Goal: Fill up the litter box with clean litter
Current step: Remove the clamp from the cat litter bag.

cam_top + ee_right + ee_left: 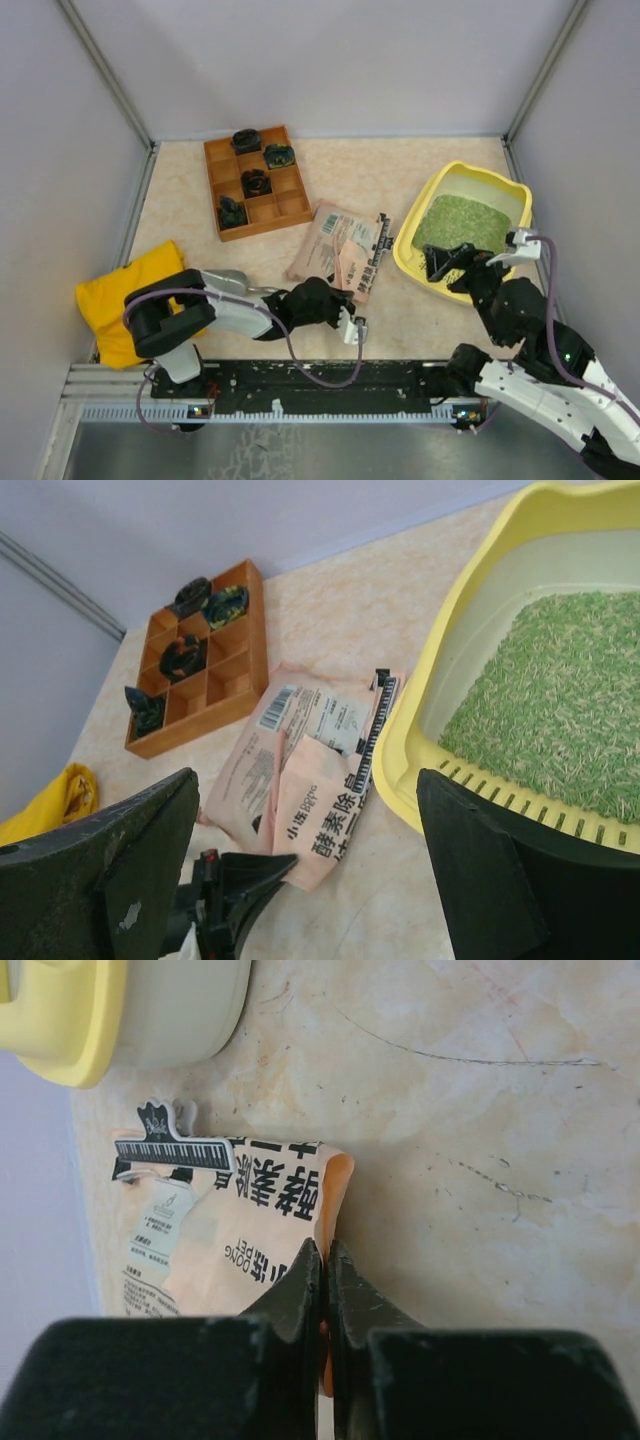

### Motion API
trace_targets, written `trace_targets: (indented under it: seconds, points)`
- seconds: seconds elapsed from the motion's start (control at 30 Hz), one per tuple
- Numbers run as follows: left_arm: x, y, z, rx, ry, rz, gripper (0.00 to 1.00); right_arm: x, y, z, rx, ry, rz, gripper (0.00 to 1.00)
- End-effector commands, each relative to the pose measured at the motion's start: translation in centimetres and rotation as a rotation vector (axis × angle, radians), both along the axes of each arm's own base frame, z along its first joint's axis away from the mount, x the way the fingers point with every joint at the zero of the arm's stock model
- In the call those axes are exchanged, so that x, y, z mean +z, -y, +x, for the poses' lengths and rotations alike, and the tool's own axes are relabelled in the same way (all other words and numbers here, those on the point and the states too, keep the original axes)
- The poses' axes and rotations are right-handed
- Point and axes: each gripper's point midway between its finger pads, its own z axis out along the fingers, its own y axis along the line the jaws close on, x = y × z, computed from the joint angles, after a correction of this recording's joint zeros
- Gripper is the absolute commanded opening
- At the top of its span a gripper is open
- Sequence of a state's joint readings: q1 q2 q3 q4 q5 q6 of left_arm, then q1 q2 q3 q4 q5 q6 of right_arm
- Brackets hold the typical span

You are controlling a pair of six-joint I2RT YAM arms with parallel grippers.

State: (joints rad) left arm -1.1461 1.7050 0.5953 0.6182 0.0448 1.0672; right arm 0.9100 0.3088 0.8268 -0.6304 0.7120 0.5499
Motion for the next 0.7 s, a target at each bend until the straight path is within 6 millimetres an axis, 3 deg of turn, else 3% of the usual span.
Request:
trace_targets:
  seconds: [0.0, 0.27, 0.43, 0.67]
  points:
    - [3.1, 0.1, -2.0, 0.002, -0.004, -0.089, 0.00, -1.1, -1.8, 0.1, 0.044, -0.047, 0.045, 0.89]
    - [7.9, -0.5, -5.1, -0.001, -0.090, -0.247, 0.00, -3.8, -5.7, 0.6, 0.101, -0.210, 0.101, 0.83]
    - [8.6, -1.7, -6.5, -0.025, -0.117, -0.275, 0.00, -6.7, -8.0, 0.7, 0.107, -0.337, 0.181, 0.79]
    - [9.8, -3.3, -8.6, -0.071, -0.170, -0.342, 0.00, -10.9, -9.3, 0.9, 0.028, -0.490, 0.289, 0.72]
